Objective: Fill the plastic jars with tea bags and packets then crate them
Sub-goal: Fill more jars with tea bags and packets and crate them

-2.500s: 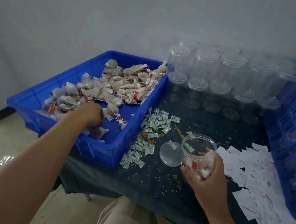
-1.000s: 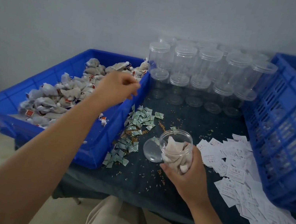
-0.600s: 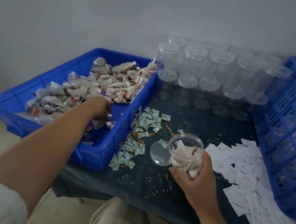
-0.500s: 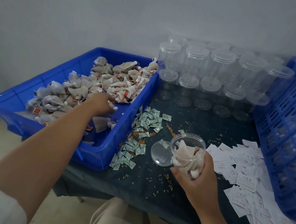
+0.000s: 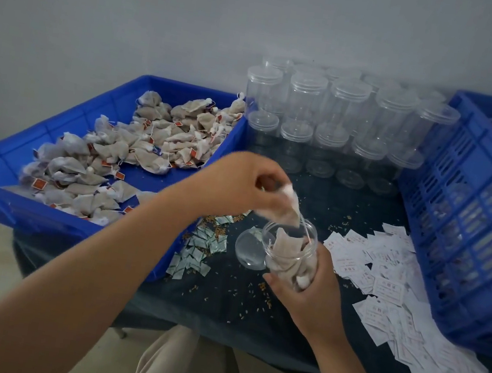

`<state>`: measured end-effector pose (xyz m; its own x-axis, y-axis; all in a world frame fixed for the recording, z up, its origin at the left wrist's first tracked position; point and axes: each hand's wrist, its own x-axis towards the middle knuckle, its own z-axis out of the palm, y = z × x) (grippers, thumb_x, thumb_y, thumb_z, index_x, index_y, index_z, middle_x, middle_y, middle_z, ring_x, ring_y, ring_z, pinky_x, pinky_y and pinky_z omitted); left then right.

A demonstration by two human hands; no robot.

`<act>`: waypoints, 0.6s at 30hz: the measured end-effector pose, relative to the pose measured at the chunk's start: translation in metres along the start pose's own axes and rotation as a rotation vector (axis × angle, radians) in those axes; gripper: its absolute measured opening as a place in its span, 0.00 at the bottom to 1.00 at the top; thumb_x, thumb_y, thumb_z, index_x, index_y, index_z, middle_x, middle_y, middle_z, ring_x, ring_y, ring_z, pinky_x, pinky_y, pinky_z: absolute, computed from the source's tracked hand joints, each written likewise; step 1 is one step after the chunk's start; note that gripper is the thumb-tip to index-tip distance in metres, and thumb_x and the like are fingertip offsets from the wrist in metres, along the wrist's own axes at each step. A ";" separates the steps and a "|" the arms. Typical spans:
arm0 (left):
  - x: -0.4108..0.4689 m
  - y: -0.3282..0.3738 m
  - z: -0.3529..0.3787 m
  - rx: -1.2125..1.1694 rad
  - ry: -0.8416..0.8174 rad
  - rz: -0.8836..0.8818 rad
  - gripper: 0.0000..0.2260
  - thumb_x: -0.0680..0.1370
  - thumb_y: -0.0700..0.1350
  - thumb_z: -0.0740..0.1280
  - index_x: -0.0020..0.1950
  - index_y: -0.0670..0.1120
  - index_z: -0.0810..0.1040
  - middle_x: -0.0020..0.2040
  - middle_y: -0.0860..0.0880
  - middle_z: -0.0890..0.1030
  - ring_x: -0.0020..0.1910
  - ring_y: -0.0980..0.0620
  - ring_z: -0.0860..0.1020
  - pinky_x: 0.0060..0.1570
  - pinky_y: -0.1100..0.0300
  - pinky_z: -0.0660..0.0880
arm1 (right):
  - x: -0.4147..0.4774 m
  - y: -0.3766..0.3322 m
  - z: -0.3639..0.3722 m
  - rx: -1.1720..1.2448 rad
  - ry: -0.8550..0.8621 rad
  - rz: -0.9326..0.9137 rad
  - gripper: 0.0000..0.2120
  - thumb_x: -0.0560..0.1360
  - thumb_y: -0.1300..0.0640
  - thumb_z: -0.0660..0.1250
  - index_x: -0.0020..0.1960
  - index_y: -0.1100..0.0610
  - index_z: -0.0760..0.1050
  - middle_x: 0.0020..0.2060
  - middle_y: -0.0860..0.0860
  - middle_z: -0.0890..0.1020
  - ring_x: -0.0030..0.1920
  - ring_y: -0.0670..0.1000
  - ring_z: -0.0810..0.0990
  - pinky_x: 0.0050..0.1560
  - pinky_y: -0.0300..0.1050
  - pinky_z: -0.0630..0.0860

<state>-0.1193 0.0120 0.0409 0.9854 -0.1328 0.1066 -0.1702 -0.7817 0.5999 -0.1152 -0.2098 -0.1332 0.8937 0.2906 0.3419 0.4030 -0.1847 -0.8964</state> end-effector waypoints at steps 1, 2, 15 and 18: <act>0.002 -0.001 0.007 0.013 -0.053 -0.013 0.13 0.78 0.62 0.72 0.60 0.61 0.81 0.45 0.65 0.85 0.43 0.69 0.81 0.40 0.75 0.74 | 0.000 0.001 0.000 -0.006 0.007 -0.003 0.37 0.63 0.36 0.83 0.67 0.37 0.71 0.60 0.40 0.83 0.59 0.44 0.84 0.52 0.29 0.77; 0.004 -0.004 0.012 0.004 -0.068 -0.042 0.13 0.79 0.62 0.71 0.61 0.60 0.81 0.45 0.65 0.85 0.44 0.70 0.81 0.39 0.74 0.74 | 0.000 0.001 0.000 -0.007 0.014 -0.005 0.36 0.63 0.36 0.83 0.66 0.35 0.71 0.59 0.39 0.83 0.59 0.43 0.84 0.52 0.28 0.77; -0.012 -0.058 0.062 0.924 -0.412 -0.338 0.08 0.80 0.37 0.66 0.57 0.47 0.77 0.49 0.50 0.77 0.49 0.45 0.79 0.38 0.51 0.73 | 0.002 -0.006 0.001 -0.015 0.075 -0.035 0.32 0.64 0.28 0.80 0.64 0.28 0.70 0.58 0.35 0.83 0.58 0.39 0.83 0.51 0.26 0.75; -0.012 -0.062 0.065 0.872 -0.340 -0.337 0.09 0.80 0.37 0.67 0.57 0.49 0.76 0.49 0.49 0.76 0.48 0.45 0.77 0.40 0.49 0.74 | 0.001 -0.004 0.001 -0.024 0.072 -0.040 0.32 0.65 0.35 0.82 0.64 0.28 0.70 0.58 0.35 0.83 0.58 0.39 0.83 0.52 0.26 0.75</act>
<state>-0.1204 0.0224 -0.0485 0.9538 0.1176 -0.2766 0.0468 -0.9671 -0.2501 -0.1161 -0.2078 -0.1292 0.8881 0.2303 0.3978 0.4428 -0.1965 -0.8748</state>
